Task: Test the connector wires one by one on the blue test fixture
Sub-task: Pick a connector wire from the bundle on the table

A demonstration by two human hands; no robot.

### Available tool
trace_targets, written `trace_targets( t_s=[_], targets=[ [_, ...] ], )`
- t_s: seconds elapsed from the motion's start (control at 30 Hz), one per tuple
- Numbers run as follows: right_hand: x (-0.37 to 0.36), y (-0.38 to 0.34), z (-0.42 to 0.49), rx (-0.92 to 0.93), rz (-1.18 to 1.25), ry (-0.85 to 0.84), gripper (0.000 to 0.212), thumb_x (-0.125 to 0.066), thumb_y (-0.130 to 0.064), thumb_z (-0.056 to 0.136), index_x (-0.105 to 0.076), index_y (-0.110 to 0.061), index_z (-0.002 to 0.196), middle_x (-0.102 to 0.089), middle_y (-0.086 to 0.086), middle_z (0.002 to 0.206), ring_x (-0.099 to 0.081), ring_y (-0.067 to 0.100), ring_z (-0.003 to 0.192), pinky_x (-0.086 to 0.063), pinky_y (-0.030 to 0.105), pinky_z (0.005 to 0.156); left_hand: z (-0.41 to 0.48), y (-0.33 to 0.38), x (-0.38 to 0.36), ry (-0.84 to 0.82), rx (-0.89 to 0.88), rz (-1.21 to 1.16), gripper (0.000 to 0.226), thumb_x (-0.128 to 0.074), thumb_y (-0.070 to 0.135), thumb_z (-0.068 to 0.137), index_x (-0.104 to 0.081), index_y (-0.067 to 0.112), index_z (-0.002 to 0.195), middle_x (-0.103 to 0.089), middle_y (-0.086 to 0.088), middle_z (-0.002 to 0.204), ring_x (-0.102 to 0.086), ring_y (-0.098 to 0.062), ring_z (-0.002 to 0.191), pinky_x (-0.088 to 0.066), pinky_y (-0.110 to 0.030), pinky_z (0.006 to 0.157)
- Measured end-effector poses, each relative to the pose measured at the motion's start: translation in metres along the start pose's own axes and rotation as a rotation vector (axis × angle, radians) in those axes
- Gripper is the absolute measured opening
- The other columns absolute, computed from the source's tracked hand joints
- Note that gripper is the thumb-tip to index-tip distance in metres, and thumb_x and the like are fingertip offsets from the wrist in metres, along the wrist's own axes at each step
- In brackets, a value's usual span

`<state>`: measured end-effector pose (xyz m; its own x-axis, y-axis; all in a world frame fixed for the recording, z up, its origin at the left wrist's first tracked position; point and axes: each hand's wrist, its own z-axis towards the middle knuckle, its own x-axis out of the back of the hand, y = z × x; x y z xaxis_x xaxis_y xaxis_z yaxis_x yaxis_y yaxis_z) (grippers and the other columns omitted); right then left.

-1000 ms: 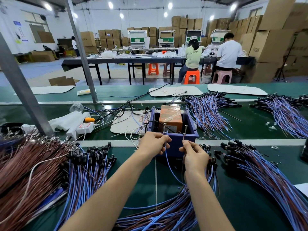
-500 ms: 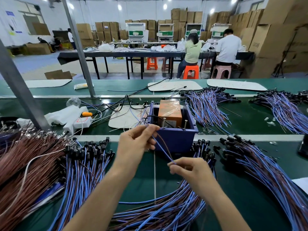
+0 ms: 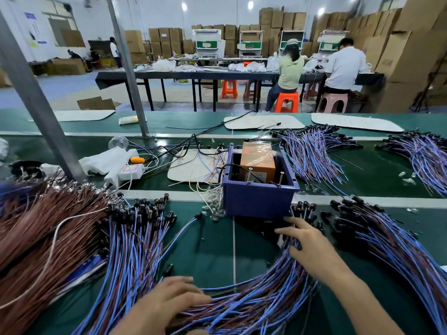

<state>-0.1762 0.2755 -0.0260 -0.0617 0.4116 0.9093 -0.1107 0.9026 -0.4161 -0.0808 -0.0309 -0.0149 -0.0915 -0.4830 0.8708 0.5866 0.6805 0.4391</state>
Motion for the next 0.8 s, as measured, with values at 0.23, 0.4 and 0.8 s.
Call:
trace_targets(
  t_s=[0.23, 0.4, 0.8],
  targets=[
    [0.003, -0.018, 0.000, 0.056, 0.154, 0.282, 0.034, -0.054, 0.000, 0.090, -0.070, -0.021, 0.112, -0.061, -0.007, 0.114, -0.058, 0.008, 0.100, -0.040, 0.015, 0.088, 0.033, -0.050, 0.016, 0.268, 0.418, 0.300, 0.040, -0.055, 0.035, 0.094, -0.049, 0.030, 0.133, -0.056, 0.008, 0.118, -0.047, -0.012, 0.115, -0.033, -0.019, 0.098],
    [-0.001, -0.061, -0.023, 0.142, 0.618, 0.208, 0.050, -0.052, 0.009, 0.087, -0.066, -0.034, 0.107, -0.069, -0.010, 0.078, -0.063, 0.013, 0.070, -0.053, 0.022, 0.063, 0.056, -0.060, 0.016, 0.111, 0.593, 0.382, 0.014, -0.053, 0.028, 0.093, -0.067, 0.027, 0.093, -0.063, 0.011, 0.091, -0.059, -0.011, 0.095, -0.043, -0.024, 0.079],
    [-0.010, -0.117, -0.018, 0.188, 0.841, -0.075, 0.056, -0.041, 0.011, 0.083, -0.067, -0.033, 0.107, -0.072, -0.013, 0.102, -0.066, 0.005, 0.094, -0.049, 0.018, 0.080, 0.058, 0.006, 0.008, 0.288, 0.342, -0.258, 0.022, -0.059, 0.010, 0.092, -0.053, 0.026, 0.077, -0.055, 0.016, 0.082, -0.052, 0.003, 0.076, -0.036, -0.009, 0.071]
  ],
)
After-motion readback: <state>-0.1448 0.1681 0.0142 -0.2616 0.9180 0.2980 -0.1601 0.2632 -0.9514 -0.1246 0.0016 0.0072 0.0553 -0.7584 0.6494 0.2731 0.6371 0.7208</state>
